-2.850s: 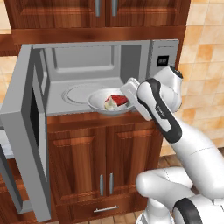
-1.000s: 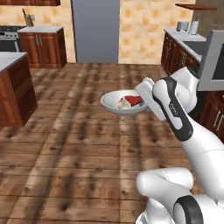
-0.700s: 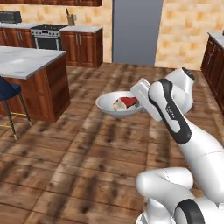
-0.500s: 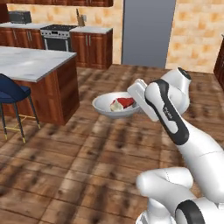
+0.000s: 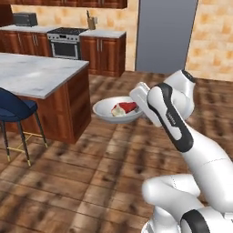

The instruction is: The microwave is finished heating the steak and garlic. Take the bowl containing the food and place it on the dining counter.

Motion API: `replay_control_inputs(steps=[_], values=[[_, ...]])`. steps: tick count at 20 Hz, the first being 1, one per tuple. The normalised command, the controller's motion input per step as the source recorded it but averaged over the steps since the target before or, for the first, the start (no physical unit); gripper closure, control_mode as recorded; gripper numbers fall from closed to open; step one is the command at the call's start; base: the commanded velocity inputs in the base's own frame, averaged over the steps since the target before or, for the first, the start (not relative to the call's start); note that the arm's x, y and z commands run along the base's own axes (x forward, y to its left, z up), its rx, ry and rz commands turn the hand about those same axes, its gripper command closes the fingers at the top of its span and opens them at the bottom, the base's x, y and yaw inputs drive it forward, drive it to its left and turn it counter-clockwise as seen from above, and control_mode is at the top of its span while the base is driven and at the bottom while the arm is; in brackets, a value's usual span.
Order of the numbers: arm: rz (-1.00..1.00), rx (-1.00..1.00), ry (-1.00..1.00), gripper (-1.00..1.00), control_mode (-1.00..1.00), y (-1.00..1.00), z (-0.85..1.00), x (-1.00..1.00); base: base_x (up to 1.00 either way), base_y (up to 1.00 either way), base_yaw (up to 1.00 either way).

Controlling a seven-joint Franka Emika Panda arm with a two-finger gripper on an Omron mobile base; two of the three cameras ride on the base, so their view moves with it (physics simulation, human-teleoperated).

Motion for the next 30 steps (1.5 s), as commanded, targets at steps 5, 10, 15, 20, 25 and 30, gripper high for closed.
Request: replay_control_inputs(steps=[5, 10, 15, 20, 25, 30], values=[[0.0, 0.0, 0.0, 1.0, 1.0, 0.0, 0.0, 0.0, 1.0, 0.01, -0.05], [0.0, 0.0, 0.0, 1.0, 1.0, 0.0, 0.0, 0.0, 1.0, 0.04, 0.0], [0.0, 0.0, 0.0, 1.0, 1.0, 0.0, 0.0, 0.0, 1.0, 0.0, 0.01], [0.0, 0.0, 0.0, 1.0, 1.0, 0.0, 0.0, 0.0, 1.0, -0.22, 0.51], [0.0, 0.0, 0.0, 1.0, 1.0, 0.0, 0.0, 0.0, 1.0, -0.26, 0.75], [0.0, 0.0, 0.0, 1.0, 1.0, 0.0, 0.0, 0.0, 1.0, -0.42, 0.61]])
